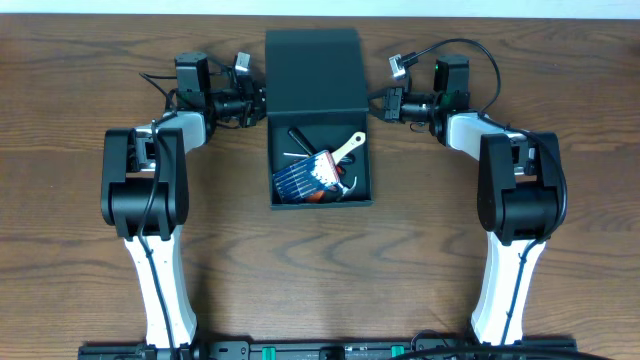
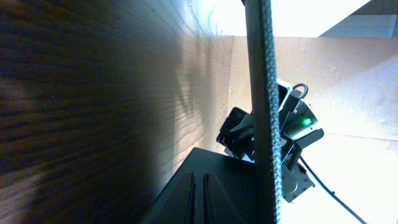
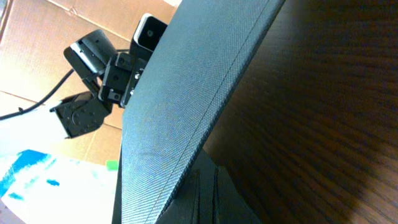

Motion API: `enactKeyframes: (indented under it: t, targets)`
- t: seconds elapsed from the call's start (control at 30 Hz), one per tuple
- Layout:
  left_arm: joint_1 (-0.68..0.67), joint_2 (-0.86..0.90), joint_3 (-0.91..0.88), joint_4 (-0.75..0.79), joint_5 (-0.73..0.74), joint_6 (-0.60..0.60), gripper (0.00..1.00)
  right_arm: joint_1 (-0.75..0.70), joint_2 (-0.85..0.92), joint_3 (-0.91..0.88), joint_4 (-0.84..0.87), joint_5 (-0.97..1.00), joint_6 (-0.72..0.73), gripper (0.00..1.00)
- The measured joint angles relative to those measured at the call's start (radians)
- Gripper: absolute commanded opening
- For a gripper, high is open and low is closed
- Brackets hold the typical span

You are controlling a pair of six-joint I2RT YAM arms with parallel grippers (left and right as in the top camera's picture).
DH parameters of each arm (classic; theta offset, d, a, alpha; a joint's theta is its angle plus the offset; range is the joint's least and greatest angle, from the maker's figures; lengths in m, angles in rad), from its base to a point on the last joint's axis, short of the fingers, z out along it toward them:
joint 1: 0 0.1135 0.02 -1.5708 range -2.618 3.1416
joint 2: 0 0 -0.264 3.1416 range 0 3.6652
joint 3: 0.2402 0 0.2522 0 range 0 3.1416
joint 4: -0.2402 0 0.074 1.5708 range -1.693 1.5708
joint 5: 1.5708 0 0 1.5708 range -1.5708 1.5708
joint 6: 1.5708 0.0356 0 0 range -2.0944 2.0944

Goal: Pack container

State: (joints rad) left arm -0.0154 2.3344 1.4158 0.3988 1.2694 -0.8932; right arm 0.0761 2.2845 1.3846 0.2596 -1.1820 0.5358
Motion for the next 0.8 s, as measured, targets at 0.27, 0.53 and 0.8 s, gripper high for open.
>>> enactKeyframes:
  t: [0.27,0.53,0.8]
  targets:
    - [0.000,0.000,0.000,0.026,0.000,0.017,0.05,0.000,0.000,0.000,0.016,0.000,-0.068,0.01]
    - [0.000,0.000,0.000,0.030,0.007,0.066,0.06,0.000,0.000,-0.002,0.138,0.002,-0.127,0.01]
    - [0.000,0.000,0.004,0.034,0.008,0.129,0.05,0.000,0.000,-0.004,0.212,0.004,-0.131,0.01]
